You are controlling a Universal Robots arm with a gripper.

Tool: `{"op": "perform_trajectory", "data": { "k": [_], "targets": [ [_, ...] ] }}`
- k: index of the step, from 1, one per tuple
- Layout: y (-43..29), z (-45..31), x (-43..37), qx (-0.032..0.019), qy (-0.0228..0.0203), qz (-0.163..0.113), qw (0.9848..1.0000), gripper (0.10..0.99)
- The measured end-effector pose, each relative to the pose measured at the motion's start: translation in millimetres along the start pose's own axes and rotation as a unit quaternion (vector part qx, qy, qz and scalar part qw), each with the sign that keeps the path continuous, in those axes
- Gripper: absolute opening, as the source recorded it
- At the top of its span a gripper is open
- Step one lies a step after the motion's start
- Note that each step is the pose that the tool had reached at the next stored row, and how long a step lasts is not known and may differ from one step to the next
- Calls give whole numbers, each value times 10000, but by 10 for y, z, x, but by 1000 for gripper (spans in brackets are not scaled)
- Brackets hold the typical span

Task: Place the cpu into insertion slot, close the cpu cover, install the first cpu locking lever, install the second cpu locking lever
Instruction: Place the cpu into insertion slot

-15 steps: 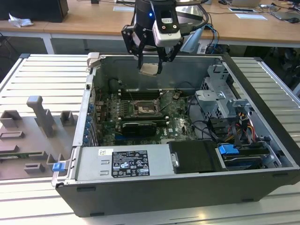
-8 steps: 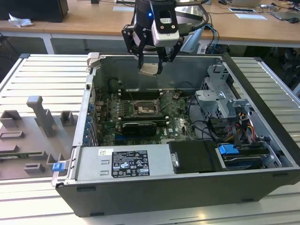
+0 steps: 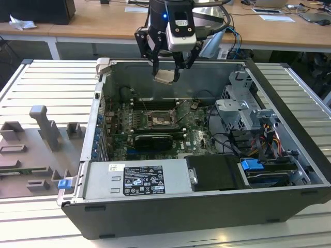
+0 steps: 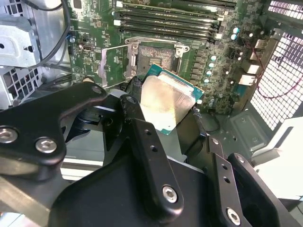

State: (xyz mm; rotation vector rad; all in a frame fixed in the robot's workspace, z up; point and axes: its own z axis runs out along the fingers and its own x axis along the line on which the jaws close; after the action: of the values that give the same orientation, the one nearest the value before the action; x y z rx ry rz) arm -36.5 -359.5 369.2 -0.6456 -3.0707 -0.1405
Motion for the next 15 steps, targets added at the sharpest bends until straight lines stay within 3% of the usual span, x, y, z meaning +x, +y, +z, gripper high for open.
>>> {"op": "perform_trajectory", "data": {
  "k": [15],
  "targets": [
    [0, 0, 0, -6, -33, 377, 9993, 537]
  ]
}}
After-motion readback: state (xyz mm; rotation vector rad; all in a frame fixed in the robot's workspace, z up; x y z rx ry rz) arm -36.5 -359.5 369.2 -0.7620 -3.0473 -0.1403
